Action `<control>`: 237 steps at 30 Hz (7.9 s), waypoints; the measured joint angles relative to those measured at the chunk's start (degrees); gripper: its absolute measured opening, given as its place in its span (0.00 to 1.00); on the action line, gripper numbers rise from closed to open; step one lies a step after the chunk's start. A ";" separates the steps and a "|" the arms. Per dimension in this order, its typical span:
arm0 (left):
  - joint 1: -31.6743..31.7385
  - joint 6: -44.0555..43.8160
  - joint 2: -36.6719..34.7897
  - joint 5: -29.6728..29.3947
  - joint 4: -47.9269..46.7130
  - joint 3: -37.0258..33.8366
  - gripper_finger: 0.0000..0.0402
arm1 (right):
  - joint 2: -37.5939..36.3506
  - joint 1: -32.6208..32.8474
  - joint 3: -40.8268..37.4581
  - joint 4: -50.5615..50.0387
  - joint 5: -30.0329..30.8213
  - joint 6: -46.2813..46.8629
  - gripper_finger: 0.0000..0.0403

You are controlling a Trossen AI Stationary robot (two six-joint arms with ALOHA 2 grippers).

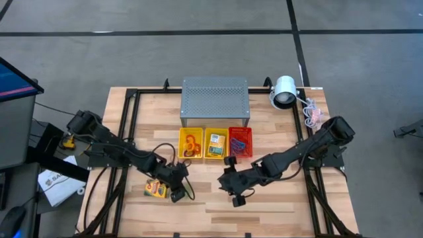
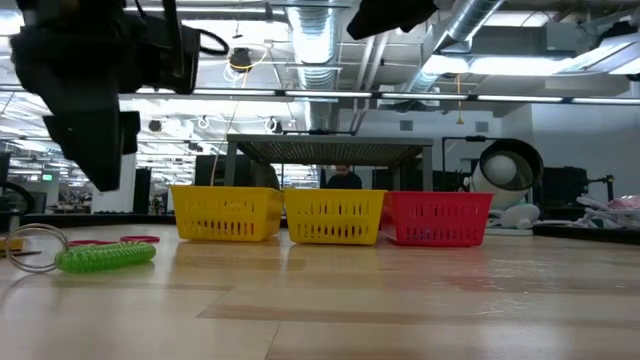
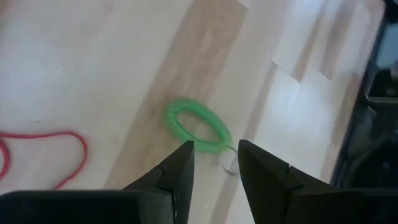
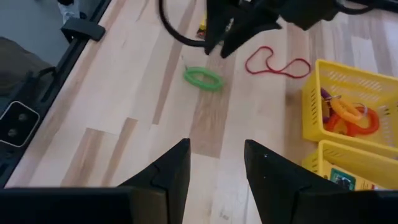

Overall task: Pick & Place Office Desk Supplies
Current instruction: Put the green spring keychain into the left yellow bin, then put the red rubber band into the red bin

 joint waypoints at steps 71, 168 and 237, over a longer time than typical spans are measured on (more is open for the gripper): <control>6.47 7.06 -7.40 -6.30 -17.14 6.14 0.01 | 0.04 3.06 -0.02 -1.51 4.41 1.72 0.35; 3.93 15.02 -31.92 -7.38 -17.30 -6.03 0.51 | 0.05 2.20 -0.02 -3.12 6.96 1.01 0.35; 8.53 -3.63 0.11 -4.10 -17.82 -5.77 0.51 | 0.05 1.88 -0.02 -1.81 6.95 1.07 0.35</control>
